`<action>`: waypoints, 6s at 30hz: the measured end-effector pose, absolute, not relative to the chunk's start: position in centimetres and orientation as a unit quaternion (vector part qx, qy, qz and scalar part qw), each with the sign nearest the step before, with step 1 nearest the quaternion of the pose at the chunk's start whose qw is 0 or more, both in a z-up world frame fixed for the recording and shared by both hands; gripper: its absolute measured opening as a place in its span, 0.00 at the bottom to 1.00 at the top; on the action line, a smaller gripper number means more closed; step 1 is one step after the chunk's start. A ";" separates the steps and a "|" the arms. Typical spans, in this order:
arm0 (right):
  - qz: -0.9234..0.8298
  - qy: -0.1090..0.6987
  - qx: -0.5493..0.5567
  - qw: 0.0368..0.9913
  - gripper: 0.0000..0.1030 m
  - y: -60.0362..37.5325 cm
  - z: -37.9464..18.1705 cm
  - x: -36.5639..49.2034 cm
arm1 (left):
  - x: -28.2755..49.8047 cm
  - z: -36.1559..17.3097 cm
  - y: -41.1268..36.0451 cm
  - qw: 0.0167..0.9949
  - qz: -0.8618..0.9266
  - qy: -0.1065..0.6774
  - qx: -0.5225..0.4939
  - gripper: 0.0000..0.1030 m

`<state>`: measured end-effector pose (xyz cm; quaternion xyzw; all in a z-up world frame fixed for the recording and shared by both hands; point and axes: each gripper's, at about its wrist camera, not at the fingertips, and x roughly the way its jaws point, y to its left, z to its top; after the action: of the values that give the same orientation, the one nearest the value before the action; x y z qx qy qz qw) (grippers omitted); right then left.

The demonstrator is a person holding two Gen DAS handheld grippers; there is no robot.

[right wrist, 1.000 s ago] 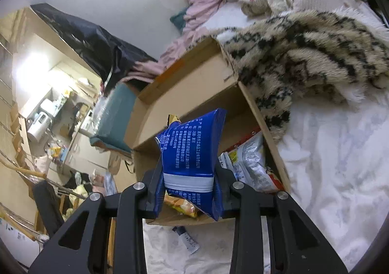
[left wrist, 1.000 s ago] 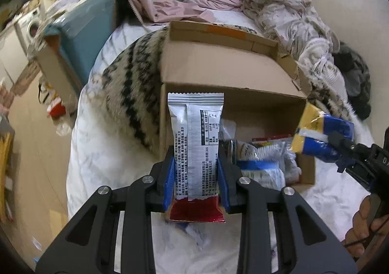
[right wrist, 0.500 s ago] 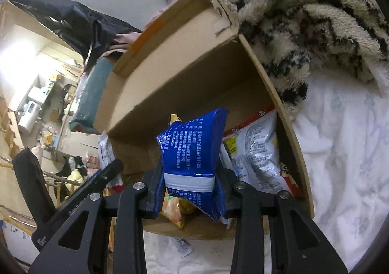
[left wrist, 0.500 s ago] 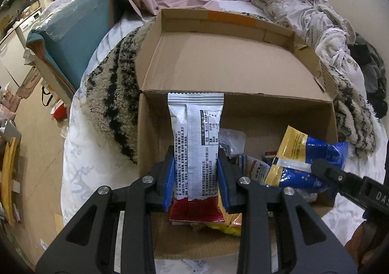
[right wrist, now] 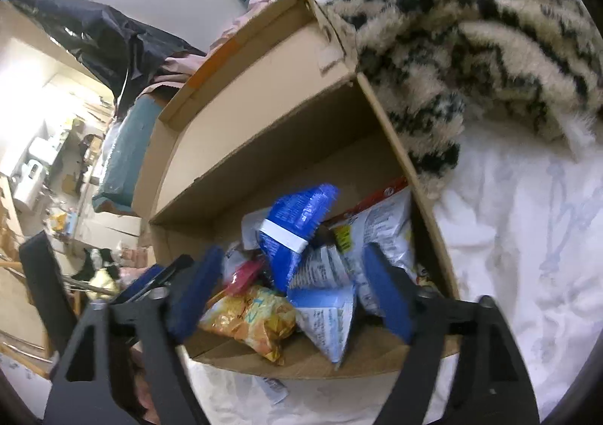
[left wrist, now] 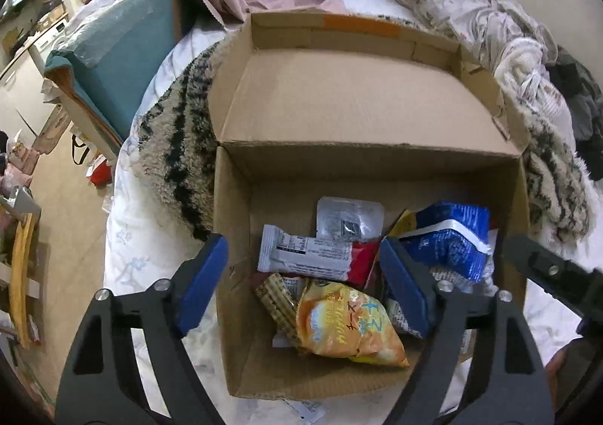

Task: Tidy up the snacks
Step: 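Open both grippers to drop the bar and bag into the box, then withdraw both grippers from the box back over the bed, then grasp the clear-wrapped brown sausage snack with the right gripper, then grasp the blue-white stick packet with the left gripper while the right gripper holds the sausage snack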

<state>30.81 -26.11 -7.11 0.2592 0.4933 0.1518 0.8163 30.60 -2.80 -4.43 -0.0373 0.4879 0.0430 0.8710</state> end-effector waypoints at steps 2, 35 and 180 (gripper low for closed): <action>0.148 0.496 0.243 0.821 0.83 -25.9 -6.8 30.8 | 30.4 -4.3 -2.7 0.868 0.040 0.493 -0.038 0.81; 0.194 0.475 0.193 0.836 0.97 -24.3 -2.6 23.8 | 18.7 0.1 2.2 0.900 0.053 0.427 -0.064 0.93; 0.104 0.519 0.198 0.825 0.16 -28.7 -7.2 15.7 | 20.1 -15.2 1.4 0.785 0.068 0.608 -0.098 0.12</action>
<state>15.74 -28.69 -7.18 0.1977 0.5193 0.1041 0.8249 20.11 1.38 -15.24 -0.0978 0.6080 0.0675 0.7850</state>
